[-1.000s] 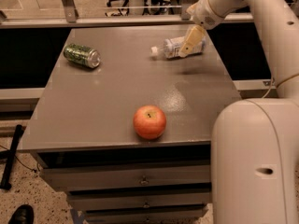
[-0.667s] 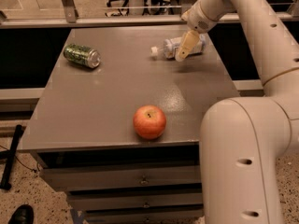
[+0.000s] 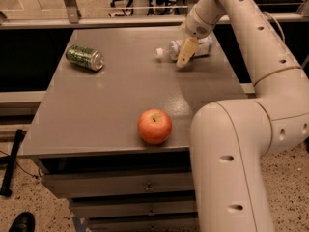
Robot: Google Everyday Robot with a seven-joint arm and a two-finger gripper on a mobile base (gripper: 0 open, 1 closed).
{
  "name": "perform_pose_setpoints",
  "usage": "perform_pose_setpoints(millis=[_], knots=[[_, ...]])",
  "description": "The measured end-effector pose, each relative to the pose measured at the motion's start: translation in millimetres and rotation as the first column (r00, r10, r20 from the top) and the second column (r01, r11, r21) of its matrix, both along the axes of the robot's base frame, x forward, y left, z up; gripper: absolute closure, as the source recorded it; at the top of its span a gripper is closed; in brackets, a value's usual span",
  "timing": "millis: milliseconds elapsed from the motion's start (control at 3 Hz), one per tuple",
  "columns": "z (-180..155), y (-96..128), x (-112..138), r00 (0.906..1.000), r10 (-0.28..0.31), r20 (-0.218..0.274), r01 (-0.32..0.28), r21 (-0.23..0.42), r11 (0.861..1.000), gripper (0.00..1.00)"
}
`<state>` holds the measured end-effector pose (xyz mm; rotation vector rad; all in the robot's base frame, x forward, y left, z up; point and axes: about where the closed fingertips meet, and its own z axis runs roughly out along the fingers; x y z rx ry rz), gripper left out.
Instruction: Place blue plastic bottle upright
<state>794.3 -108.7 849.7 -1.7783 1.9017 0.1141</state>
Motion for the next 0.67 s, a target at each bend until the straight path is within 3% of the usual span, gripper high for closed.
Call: perform_pose_setpoints(millis=[667], knots=[[-2.6, 1.2, -1.9, 0.9996, 0.024, -0.016, -0.024, -0.040, 0.999, 0.62]])
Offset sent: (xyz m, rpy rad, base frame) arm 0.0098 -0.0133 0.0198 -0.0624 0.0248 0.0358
